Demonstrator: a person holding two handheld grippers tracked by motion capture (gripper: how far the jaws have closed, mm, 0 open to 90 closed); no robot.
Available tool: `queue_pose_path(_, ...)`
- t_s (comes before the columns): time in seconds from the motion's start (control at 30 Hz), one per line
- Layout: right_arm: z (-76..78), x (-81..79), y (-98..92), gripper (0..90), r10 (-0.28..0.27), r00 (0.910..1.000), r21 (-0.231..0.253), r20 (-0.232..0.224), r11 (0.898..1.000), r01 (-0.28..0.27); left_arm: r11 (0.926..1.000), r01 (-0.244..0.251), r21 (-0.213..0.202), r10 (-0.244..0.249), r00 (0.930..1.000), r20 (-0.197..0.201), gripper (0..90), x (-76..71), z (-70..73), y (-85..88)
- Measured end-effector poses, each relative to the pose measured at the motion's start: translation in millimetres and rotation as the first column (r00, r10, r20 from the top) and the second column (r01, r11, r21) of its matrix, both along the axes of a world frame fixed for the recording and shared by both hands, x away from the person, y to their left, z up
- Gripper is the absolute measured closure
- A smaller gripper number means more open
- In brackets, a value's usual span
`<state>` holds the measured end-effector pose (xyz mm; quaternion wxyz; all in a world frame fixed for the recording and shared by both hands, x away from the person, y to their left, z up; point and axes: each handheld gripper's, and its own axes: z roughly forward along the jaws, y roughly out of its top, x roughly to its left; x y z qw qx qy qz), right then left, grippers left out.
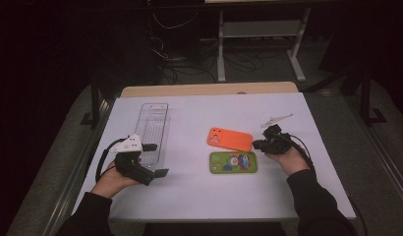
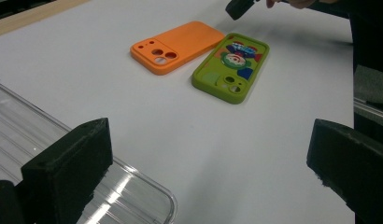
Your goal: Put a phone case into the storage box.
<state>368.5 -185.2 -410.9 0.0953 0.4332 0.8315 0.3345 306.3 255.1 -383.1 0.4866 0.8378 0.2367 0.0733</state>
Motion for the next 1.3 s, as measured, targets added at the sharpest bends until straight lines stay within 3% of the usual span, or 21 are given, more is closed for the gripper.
queue_pose_path(0.27, -15.6, 13.1, 2.8, 88.5, -0.022, 0.9996, -0.016, -0.019, 1.0, 0.022, 1.0, 0.003, 0.008, -0.003, 1.0, -0.001, 0.0, 0.0, 0.6, 0.7)
queue_pose_path(0.73, -25.2, 11.6, 0.7, 88.5, 0.011, 0.9979, -0.024, -0.063, 1.0, -0.013, 0.9999, 0.007, 0.012, -0.007, 1.0, -0.002, 0.0, 0.0, 0.6, 0.5)
queue_pose_path(1.0, -25.7, 6.4, 0.3, 88.6, 0.086, 0.9932, -0.044, -0.078, 0.995, -0.089, 0.9999, 0.008, 0.007, -0.008, 1.0, -0.002, 0.0, -0.1, 0.8, 0.5)
queue_pose_path(1.07, -25.7, 3.1, 0.3, 88.6, 0.139, 0.9867, -0.043, -0.084, 0.989, -0.143, 0.9999, 0.008, 0.007, -0.008, 1.0, -0.003, 0.0, -0.1, 0.8, 0.4)
queue_pose_path(1.3, -24.6, -6.1, 5.7, 88.6, 0.231, 0.9678, -0.046, -0.1, 0.971, -0.236, 0.9999, 0.01, 0.003, -0.01, 1.0, 0.0, 0.0, 0.0, 0.5, -0.1)
